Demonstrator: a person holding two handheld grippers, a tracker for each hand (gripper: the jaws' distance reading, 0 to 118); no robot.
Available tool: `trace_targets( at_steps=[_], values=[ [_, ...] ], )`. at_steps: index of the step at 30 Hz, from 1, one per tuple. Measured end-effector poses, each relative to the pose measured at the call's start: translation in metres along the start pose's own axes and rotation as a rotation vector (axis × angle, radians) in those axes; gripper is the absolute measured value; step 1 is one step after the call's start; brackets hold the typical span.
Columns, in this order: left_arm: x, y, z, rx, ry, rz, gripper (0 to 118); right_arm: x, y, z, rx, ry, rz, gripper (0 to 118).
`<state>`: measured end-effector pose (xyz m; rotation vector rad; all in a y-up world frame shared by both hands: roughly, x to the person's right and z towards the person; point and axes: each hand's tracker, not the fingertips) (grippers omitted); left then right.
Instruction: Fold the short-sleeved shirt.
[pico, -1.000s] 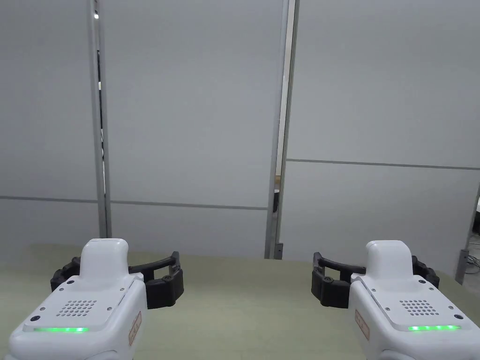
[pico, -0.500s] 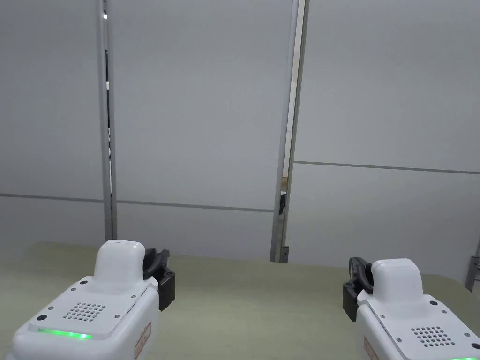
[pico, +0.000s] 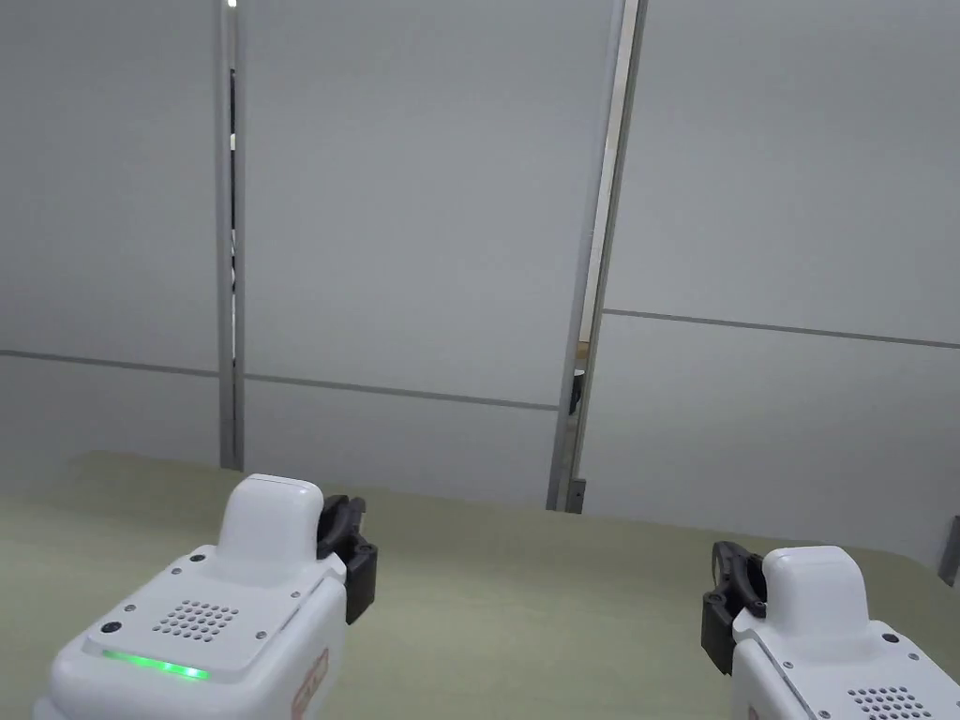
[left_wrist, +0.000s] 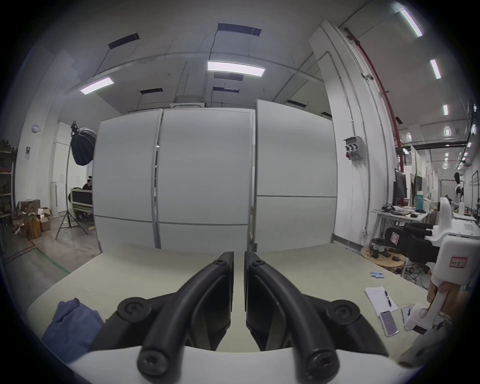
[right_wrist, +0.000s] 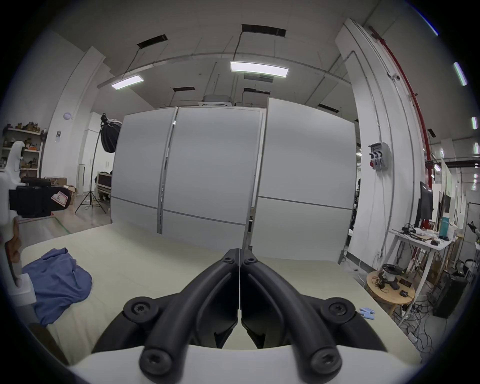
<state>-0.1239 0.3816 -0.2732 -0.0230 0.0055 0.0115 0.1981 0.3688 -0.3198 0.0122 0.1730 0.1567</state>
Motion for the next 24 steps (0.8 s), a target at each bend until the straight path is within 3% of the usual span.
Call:
trace_targets(
  at_steps=[4,12,17,22,24],
  values=[
    [-0.050,0.004,0.031,0.027,0.143,-0.007,9,-0.048,0.014,-0.013,0.023,0.114,-0.012,3],
    [-0.181,-0.016,0.136,-0.010,0.605,0.032,9,-0.193,0.021,-0.030,0.032,0.466,-0.051,3],
    [-0.223,-0.053,0.147,-0.105,0.668,0.087,9,-0.239,0.005,-0.034,-0.013,0.547,-0.022,3],
    [-0.252,-0.101,0.100,-0.300,0.570,0.209,10,-0.251,-0.022,-0.058,-0.103,0.532,0.036,3],
    [-0.263,-0.126,0.068,-0.440,0.518,0.247,32,-0.253,-0.035,-0.072,-0.139,0.522,0.050,3]
  ],
)
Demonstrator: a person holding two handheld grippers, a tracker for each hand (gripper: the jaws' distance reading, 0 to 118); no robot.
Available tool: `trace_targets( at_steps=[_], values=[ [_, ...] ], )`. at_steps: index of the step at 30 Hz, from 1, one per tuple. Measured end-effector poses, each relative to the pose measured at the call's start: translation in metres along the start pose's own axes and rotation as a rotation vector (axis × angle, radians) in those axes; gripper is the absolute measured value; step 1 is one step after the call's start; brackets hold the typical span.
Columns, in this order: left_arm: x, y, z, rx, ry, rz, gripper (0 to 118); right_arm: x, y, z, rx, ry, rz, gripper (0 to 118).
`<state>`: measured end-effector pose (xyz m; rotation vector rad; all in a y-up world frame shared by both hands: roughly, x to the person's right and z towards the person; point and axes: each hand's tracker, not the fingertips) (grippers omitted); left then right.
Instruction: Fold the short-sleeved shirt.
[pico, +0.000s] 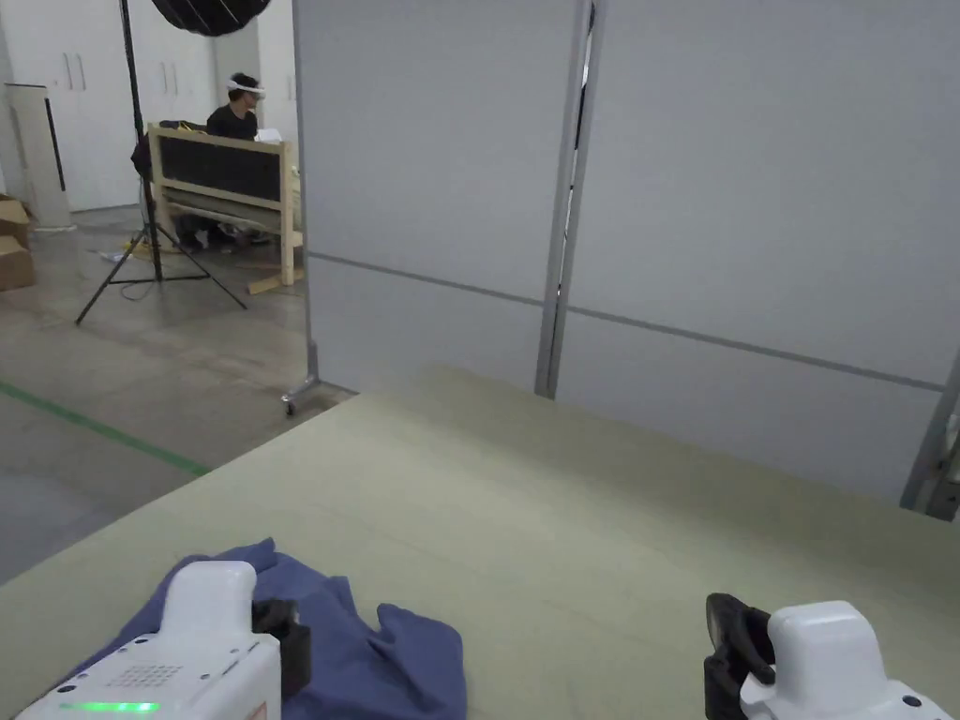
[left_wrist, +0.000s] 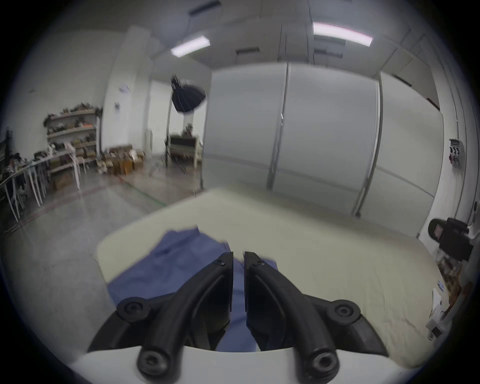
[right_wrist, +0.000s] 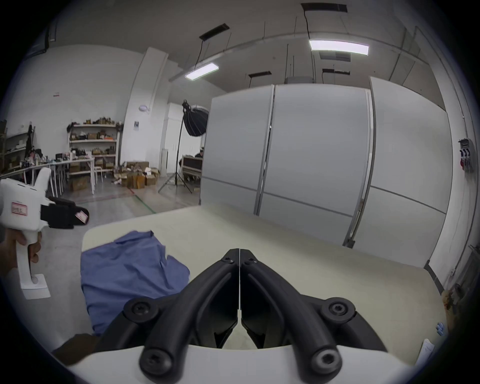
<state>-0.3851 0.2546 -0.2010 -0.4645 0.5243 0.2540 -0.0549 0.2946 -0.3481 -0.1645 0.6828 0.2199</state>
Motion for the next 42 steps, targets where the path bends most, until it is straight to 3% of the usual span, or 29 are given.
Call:
trace_targets(
  at_steps=[2,3,4,7,13,15,16,17,18,19,20,23,27,30,34,37,42],
  values=[
    [0.006,-0.011,-0.046,-0.160,-0.045,-0.019,55,0.004,-0.008,-0.015,-0.045,-0.009,-0.008,3],
    [0.010,-0.018,-0.072,-0.263,-0.050,-0.027,99,0.006,-0.013,-0.022,-0.061,-0.013,-0.017,3],
    [0.014,-0.029,-0.094,-0.331,-0.076,-0.031,118,0.008,-0.017,-0.028,-0.078,-0.015,-0.024,3],
    [0.032,-0.061,-0.137,-0.364,-0.058,-0.060,118,0.013,-0.031,-0.050,-0.141,-0.019,-0.029,3],
    [0.026,-0.125,-0.239,-0.606,0.039,-0.094,118,0.022,-0.057,-0.089,-0.243,-0.041,-0.053,3],
    [0.027,-0.125,-0.232,-0.462,0.034,-0.173,118,0.022,-0.066,-0.096,-0.270,-0.035,-0.085,3],
    [0.027,-0.121,-0.230,-0.524,0.016,-0.139,118,0.023,-0.069,-0.099,-0.276,-0.032,-0.090,3],
    [0.020,-0.116,-0.228,-0.523,0.008,-0.071,117,0.023,-0.071,-0.100,-0.280,-0.030,-0.095,3],
    [0.010,-0.112,-0.223,-0.479,0.038,-0.015,102,0.023,-0.072,-0.101,-0.284,-0.026,-0.098,3],
    [0.002,-0.105,-0.217,-0.433,0.089,0.035,66,0.021,-0.072,-0.099,-0.285,-0.026,-0.096,3],
    [-0.007,-0.097,-0.212,-0.404,0.157,0.098,16,0.021,-0.072,-0.098,-0.282,-0.025,-0.093,3],
    [-0.046,-0.095,-0.216,-0.445,0.209,0.284,13,0.020,-0.069,-0.089,-0.261,-0.019,-0.093,3],
    [-0.060,-0.088,-0.199,-0.434,0.123,0.438,13,0.026,-0.063,-0.075,-0.235,-0.019,-0.136,3],
    [-0.048,-0.067,-0.168,-0.259,-0.035,0.547,13,0.035,-0.058,-0.058,-0.208,-0.030,-0.141,3],
    [0.002,-0.019,-0.131,-0.131,-0.113,0.446,13,0.054,-0.048,-0.026,-0.164,-0.062,-0.147,3],
    [0.065,0.019,-0.103,-0.057,-0.320,0.374,13,0.075,-0.038,0.005,-0.102,-0.116,-0.175,3],
    [0.221,0.039,-0.041,-0.008,-0.674,0.122,13,0.120,-0.028,0.077,0.006,-0.256,-0.257,3]
  ],
)
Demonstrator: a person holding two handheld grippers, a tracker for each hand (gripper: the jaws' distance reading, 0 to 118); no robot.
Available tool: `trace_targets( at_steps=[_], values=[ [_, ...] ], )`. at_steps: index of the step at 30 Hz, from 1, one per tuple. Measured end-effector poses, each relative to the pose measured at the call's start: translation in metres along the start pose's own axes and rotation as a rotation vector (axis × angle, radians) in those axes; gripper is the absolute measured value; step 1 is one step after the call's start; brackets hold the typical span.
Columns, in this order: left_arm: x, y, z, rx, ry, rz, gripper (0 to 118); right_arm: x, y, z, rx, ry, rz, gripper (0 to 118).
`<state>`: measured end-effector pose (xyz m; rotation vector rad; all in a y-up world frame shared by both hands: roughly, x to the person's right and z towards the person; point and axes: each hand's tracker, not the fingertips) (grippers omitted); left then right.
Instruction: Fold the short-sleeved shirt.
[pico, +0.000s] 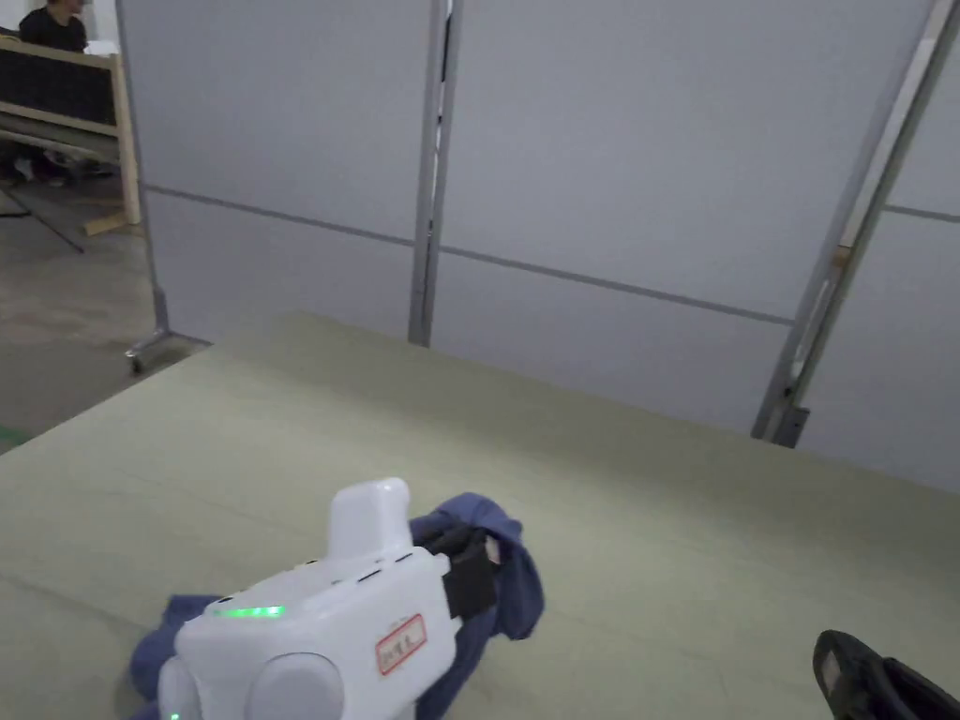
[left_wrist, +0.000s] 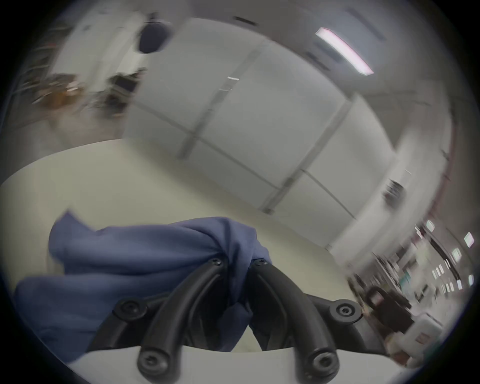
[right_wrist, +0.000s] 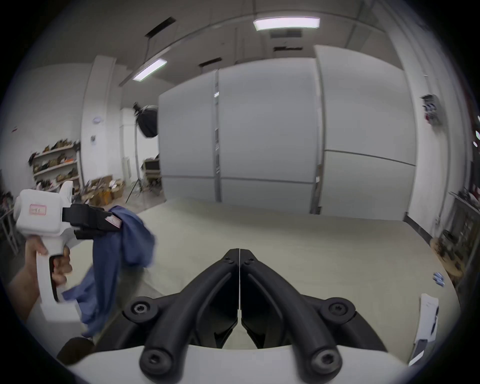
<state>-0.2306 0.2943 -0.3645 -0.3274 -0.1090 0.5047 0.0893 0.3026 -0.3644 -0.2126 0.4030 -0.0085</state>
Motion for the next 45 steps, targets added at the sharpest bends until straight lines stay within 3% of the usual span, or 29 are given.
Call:
trace_targets(
  at_steps=[4,9,15,16,17,20,21,22,24,26,28,29,30,31,32,34,36,38,42,43,44,45],
  values=[
    [0.108,-0.071,-0.047,-0.190,-0.190,-0.149,13,0.051,0.012,0.059,0.063,-0.119,-0.037,3],
    [0.192,-0.212,-0.093,-0.485,-0.334,-0.295,13,0.102,0.001,0.115,0.057,-0.236,-0.050,3],
    [0.176,-0.377,-0.151,-0.952,-0.117,-0.330,13,0.136,-0.045,0.145,-0.065,-0.310,-0.111,3],
    [0.168,-0.387,-0.154,-0.961,-0.106,-0.339,20,0.138,-0.051,0.148,-0.080,-0.314,-0.121,3],
    [0.160,-0.366,-0.138,-0.737,-0.239,-0.225,45,0.144,-0.057,0.147,-0.090,-0.316,-0.132,3],
    [0.154,-0.323,-0.144,-0.975,-0.214,0.014,76,0.148,-0.061,0.147,-0.094,-0.313,-0.152,3],
    [0.153,-0.303,-0.136,-0.959,-0.213,0.023,103,0.151,-0.060,0.143,-0.094,-0.315,-0.153,3],
    [0.155,-0.272,-0.130,-0.798,-0.217,-0.031,117,0.150,-0.057,0.143,-0.087,-0.317,-0.151,3],
    [0.146,-0.217,-0.095,-0.490,-0.180,-0.159,118,0.147,-0.050,0.148,-0.042,-0.303,-0.139,3],
    [0.133,-0.168,-0.057,-0.302,-0.053,-0.265,118,0.140,-0.042,0.149,-0.014,-0.294,-0.121,3],
    [0.112,-0.128,-0.011,-0.140,0.058,-0.303,115,0.134,-0.039,0.149,0.003,-0.291,-0.100,3],
    [0.101,-0.116,0.013,-0.049,0.101,-0.310,98,0.132,-0.039,0.150,0.011,-0.288,-0.100,3],
    [0.088,-0.104,0.037,0.038,0.147,-0.307,65,0.129,-0.039,0.151,0.018,-0.281,-0.104,3],
    [0.077,-0.096,0.055,0.099,0.214,-0.293,10,0.127,-0.039,0.152,0.023,-0.279,-0.111,3],
    [0.065,-0.091,0.078,0.145,0.341,-0.258,0,0.124,-0.040,0.152,0.030,-0.275,-0.120,3],
    [0.037,-0.077,0.110,0.188,0.306,-0.191,0,0.120,-0.041,0.152,0.036,-0.271,-0.123,3],
    [0.025,-0.077,0.131,0.194,0.427,-0.217,0,0.116,-0.042,0.150,0.034,-0.267,-0.128,3],
    [0.011,-0.078,0.146,0.164,0.426,-0.231,0,0.112,-0.043,0.147,0.028,-0.261,-0.131,3],
    [-0.016,-0.101,0.133,-0.072,0.401,-0.149,2,0.103,-0.048,0.142,0.006,-0.243,-0.132,3],
    [-0.022,-0.109,0.123,-0.136,0.383,-0.104,30,0.102,-0.049,0.141,0.000,-0.241,-0.132,3],
    [-0.029,-0.122,0.110,-0.202,0.373,-0.057,105,0.100,-0.050,0.141,-0.006,-0.239,-0.132,3],
    [-0.037,-0.135,0.092,-0.301,0.374,-0.022,118,0.098,-0.052,0.141,-0.011,-0.237,-0.134,3]
  ],
)
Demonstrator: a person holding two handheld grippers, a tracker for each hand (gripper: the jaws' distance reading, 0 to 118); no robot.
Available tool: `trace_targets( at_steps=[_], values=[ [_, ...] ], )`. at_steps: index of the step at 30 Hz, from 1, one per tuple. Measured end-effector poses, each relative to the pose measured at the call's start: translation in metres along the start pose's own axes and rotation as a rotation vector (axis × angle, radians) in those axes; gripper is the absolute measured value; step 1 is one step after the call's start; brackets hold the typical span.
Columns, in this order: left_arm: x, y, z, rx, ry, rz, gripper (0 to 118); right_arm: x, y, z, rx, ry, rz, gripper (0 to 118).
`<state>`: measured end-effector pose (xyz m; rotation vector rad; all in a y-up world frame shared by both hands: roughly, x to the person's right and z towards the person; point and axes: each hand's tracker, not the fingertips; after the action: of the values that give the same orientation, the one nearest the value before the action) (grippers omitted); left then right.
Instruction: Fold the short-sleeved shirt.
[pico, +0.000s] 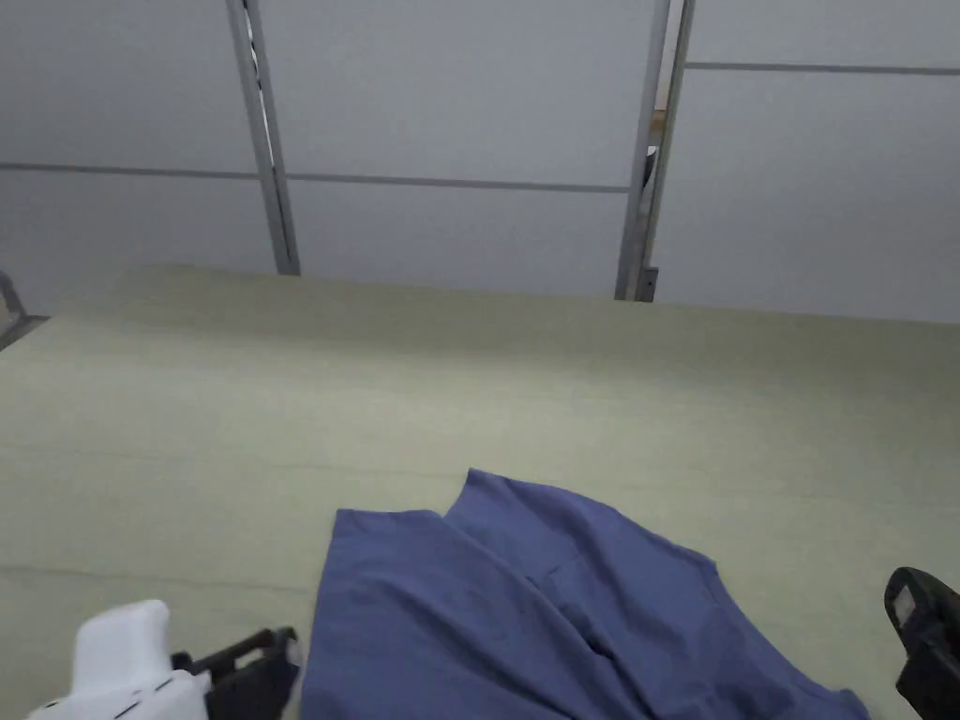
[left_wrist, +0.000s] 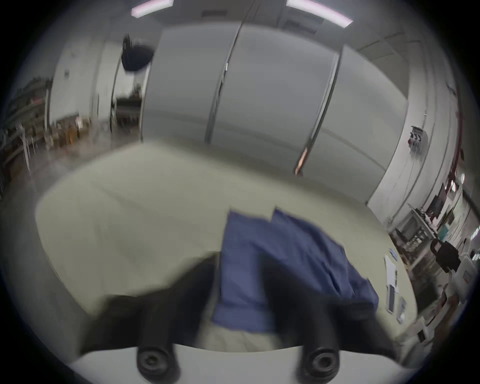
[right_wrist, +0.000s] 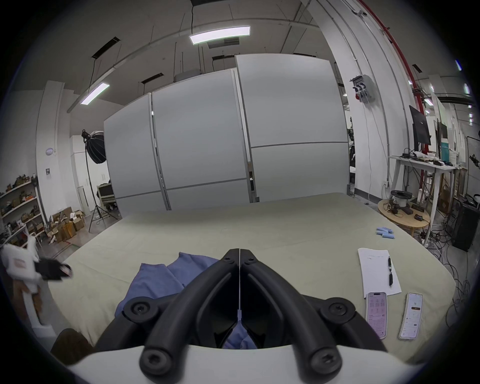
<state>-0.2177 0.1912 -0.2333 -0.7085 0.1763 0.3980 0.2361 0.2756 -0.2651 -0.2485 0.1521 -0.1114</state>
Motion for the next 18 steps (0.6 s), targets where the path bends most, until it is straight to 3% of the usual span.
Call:
trace_targets(
  at_steps=[1,2,5,7,11,12,13,14,15,16,18],
  values=[
    [-0.001,-0.009,-0.023,-0.145,-0.026,0.010,118,0.000,-0.002,0.000,-0.008,0.003,-0.005,3],
    [0.008,-0.021,-0.037,-0.114,-0.093,0.115,118,0.001,-0.003,0.000,-0.016,0.002,-0.009,3],
    [0.009,-0.047,-0.086,-0.351,0.043,0.034,118,0.010,-0.009,0.000,-0.047,-0.015,-0.013,3],
    [0.012,-0.057,-0.102,-0.354,0.112,-0.016,116,0.017,-0.013,0.001,-0.072,-0.039,0.002,3],
    [0.011,-0.065,-0.119,-0.376,0.207,-0.012,69,0.036,-0.025,-0.009,-0.177,-0.075,0.019,8],
    [0.008,-0.069,-0.122,-0.398,0.205,0.000,60,0.041,-0.030,-0.016,-0.227,-0.095,0.026,21],
    [0.007,-0.072,-0.121,-0.386,0.217,-0.010,42,0.047,-0.037,-0.026,-0.285,-0.102,0.030,41],
    [0.007,-0.070,-0.116,-0.344,0.246,-0.041,19,0.053,-0.043,-0.038,-0.346,-0.110,0.035,85],
    [0.002,-0.067,-0.113,-0.361,0.151,-0.014,9,0.060,-0.053,-0.053,-0.422,-0.118,0.038,112],
    [0.000,-0.068,-0.110,-0.393,0.109,0.045,8,0.076,-0.069,-0.071,-0.514,-0.113,0.039,118],
    [-0.005,-0.067,-0.102,-0.401,0.081,0.112,8,0.090,-0.091,-0.101,-0.597,-0.130,0.065,118]
  ],
)
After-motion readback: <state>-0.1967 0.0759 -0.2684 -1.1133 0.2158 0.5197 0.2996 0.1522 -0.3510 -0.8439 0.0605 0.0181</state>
